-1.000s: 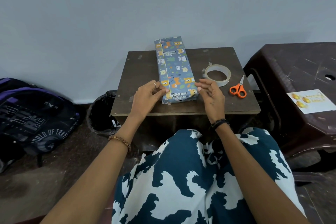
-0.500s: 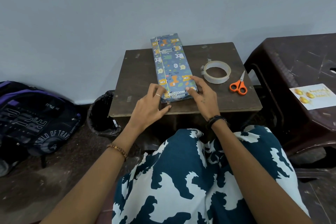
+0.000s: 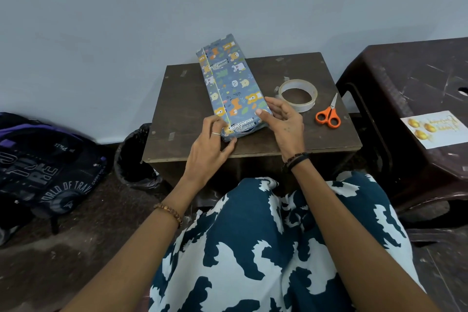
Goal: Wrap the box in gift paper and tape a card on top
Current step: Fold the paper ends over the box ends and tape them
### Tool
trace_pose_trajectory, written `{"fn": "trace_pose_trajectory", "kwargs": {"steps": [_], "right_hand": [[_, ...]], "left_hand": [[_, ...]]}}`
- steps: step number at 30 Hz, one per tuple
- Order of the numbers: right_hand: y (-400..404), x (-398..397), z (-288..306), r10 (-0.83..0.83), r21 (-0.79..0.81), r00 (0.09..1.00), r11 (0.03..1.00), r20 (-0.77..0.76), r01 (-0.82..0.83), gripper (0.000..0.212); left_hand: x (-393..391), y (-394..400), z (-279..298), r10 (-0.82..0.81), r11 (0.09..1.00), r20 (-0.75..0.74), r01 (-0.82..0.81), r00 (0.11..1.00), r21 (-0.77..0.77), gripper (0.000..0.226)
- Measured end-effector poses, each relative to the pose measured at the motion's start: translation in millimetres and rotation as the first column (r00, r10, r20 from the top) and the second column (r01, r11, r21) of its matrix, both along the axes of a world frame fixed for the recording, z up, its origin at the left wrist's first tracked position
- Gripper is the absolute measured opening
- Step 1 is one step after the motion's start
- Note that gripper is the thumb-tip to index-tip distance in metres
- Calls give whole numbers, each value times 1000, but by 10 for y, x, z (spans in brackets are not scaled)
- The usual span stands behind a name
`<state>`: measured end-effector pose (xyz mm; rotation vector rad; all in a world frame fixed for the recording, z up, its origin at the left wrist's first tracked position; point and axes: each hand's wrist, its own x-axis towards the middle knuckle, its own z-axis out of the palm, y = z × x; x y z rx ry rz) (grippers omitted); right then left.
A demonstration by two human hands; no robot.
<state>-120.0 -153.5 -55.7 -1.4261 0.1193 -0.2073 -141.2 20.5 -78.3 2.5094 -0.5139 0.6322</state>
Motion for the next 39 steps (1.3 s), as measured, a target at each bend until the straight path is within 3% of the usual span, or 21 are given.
{"fn": "trace_pose_trajectory", "kwargs": {"steps": [12,17,21,26,28,31,35,37,39], "right_hand": [[-22,1,-18,14,77,997,997,-81,-8,21],[10,-18,-48,-51,87,987,994,-154,65,19],[-19,0,-43,-49,68,980,996,-194,63,22],[-22,-95,79,-34,66,983,997,-178,46,25],[7,-181,220,-120,-55,992,991,-32,118,28],[74,-297,459,-142,-329,962,919,235,216,34],[273,-540,657,50,-554,891,798,450,235,53],[331,-655,686,187,-686,845,681,501,256,54],[316,-723,721,320,-779,826,591,465,210,53]], "left_hand": [[118,-17,75,10,995,62,-16,998,96,39],[176,-55,204,65,996,-44,-62,997,66,50],[142,-130,216,100,982,-226,-133,969,-133,38],[157,-251,374,149,888,-374,-290,915,-358,34],[240,-298,480,-2,809,-460,-269,888,-523,44],[348,-428,740,-311,504,-519,-325,796,-800,57],[384,-505,1025,-506,176,-505,-489,699,-854,54],[321,-492,1067,-587,131,-496,-529,640,-838,62],[242,-447,1059,-605,145,-525,-566,598,-812,46]]}}
